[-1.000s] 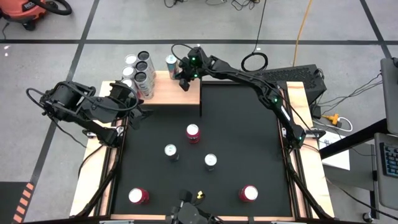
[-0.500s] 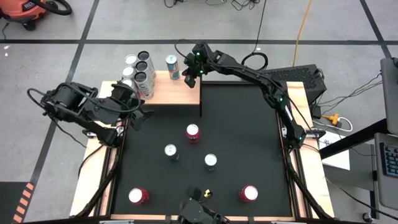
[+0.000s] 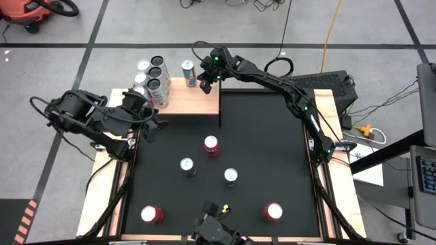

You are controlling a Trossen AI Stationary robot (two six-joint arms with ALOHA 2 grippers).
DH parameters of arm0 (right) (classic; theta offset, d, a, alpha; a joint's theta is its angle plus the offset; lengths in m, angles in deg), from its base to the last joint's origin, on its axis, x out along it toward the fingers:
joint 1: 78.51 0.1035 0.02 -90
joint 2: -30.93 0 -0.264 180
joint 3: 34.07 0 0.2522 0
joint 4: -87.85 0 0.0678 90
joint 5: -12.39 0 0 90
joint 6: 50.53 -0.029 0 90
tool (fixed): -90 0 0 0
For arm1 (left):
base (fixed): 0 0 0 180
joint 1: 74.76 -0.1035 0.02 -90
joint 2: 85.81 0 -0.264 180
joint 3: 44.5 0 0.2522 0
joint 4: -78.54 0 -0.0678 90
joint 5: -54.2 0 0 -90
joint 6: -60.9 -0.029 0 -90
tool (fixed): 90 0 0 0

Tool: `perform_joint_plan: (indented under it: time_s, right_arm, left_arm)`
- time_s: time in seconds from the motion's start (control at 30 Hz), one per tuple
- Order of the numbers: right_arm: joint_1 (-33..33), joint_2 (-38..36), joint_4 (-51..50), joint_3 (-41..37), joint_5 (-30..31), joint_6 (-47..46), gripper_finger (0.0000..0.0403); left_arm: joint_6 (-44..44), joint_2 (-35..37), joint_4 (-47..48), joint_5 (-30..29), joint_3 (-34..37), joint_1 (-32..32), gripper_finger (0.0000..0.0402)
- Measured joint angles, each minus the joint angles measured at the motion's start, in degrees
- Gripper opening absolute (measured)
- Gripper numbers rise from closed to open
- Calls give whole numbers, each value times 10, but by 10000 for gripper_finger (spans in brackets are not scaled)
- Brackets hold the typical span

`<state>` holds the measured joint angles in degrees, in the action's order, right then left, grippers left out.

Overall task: Place canned beverage on shelf
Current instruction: Put the top right blue soda can on the shelf

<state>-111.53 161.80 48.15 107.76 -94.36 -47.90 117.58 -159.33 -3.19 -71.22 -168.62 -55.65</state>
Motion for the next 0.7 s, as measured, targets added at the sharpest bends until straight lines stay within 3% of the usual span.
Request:
perform_joint_plan:
  time_s: [0.7]
  right_arm:
    - [2, 0, 23, 0, 0, 0, 10]
  left_arm:
    - [1, 0, 0, -2, 0, 0, 338]
